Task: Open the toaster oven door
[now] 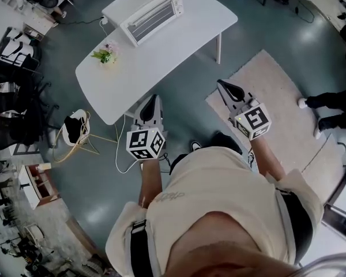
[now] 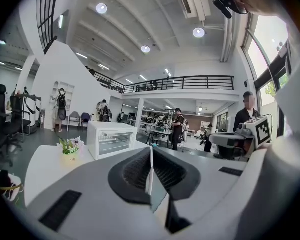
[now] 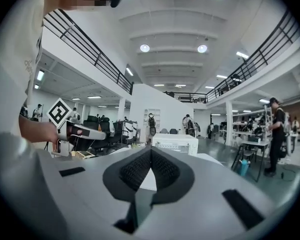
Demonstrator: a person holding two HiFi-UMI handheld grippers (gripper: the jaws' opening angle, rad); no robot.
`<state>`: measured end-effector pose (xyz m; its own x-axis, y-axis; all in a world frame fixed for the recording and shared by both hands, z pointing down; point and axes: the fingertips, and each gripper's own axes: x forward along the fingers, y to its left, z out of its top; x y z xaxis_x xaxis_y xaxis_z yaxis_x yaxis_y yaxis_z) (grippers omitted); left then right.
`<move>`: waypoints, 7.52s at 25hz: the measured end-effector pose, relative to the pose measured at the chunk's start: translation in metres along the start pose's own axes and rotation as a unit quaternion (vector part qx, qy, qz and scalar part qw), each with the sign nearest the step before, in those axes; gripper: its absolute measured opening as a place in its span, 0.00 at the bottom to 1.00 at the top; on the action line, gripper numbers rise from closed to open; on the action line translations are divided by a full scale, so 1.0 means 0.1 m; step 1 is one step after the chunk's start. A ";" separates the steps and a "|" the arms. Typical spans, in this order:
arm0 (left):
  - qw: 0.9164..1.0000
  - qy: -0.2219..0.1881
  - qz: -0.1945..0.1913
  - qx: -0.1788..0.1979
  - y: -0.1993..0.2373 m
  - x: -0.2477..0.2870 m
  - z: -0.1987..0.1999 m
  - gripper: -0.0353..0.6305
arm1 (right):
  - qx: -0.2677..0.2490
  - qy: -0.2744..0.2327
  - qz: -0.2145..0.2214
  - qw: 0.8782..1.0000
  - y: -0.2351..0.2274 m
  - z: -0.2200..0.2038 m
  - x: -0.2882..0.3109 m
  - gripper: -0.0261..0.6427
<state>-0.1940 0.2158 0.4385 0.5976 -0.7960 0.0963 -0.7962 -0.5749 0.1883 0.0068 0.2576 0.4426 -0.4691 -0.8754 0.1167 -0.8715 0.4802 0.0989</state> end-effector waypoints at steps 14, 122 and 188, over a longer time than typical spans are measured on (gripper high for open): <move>0.998 0.031 -0.046 0.009 -0.01 0.19 -0.12 0.09 | 0.017 0.004 -0.035 0.999 -0.07 -0.04 0.02 0.05; 0.979 0.041 0.196 -0.038 2.44 3.61 0.70 0.09 | -0.015 0.151 0.210 0.966 -2.59 -0.51 5.25 0.05; 0.972 0.040 0.225 -0.045 1.74 3.44 0.49 0.09 | 0.029 0.278 0.292 0.915 -2.27 -1.22 4.41 0.05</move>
<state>-0.1321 -0.1673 0.4561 0.1986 -0.9439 0.2640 -0.9696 -0.1500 0.1934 0.0147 -0.2308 0.5919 -0.7255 -0.3000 0.6194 -0.5095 0.8391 -0.1904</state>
